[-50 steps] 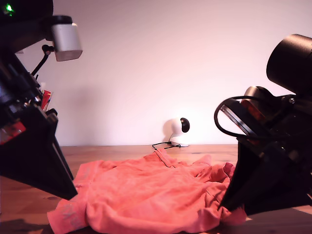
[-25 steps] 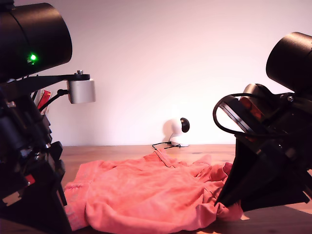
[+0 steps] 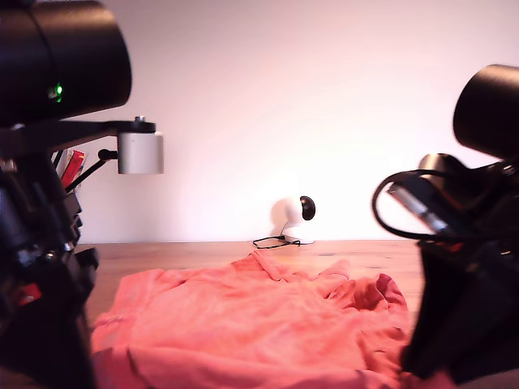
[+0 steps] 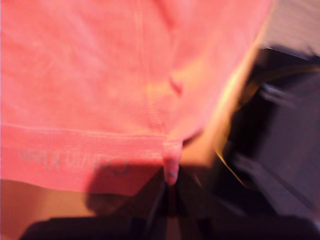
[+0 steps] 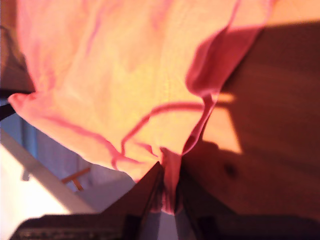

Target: Fold the underwear in front of you. After folding it, place it to the right side.

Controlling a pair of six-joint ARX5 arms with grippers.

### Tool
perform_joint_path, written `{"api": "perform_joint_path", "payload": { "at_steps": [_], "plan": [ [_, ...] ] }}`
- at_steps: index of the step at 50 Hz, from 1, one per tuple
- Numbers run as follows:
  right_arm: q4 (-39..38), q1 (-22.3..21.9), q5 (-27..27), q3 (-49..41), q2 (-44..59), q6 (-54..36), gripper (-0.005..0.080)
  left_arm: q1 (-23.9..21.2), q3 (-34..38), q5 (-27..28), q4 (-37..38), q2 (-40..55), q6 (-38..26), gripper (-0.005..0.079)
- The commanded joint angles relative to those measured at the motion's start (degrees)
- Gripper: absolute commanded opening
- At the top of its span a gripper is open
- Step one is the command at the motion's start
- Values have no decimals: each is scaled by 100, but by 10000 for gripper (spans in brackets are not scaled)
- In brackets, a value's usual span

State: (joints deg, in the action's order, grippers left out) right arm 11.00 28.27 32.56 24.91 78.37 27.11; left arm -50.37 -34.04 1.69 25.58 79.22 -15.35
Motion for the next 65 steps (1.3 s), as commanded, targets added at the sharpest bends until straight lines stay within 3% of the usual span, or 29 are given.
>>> {"api": "perform_joint_path", "payload": {
  "at_steps": [1, 13, 28, 37, 48, 65],
  "plan": [
    [155, 48, 0, -98, -286, -22, -11, -125, 116, 90, 446, 166, 61, -19],
    [1333, 48, -13, -90, -1189, -22, -11, -549, -387, 374, 1471, 50, 247, -19],
    [2107, 48, -164, 264, -1882, -17, -11, -977, -844, 542, 1803, -372, 535, -19],
    [2009, 48, -472, 765, -1786, -70, -11, -962, -1097, 468, 1943, -522, 643, -19],
    [1934, 48, -597, 1196, -1200, -369, -11, -852, -1099, -9, 1963, -525, 702, -19],
    [1624, 44, -765, 2146, -131, -837, -11, -380, -1104, -505, 1943, -531, 789, -19]
  ]
}}
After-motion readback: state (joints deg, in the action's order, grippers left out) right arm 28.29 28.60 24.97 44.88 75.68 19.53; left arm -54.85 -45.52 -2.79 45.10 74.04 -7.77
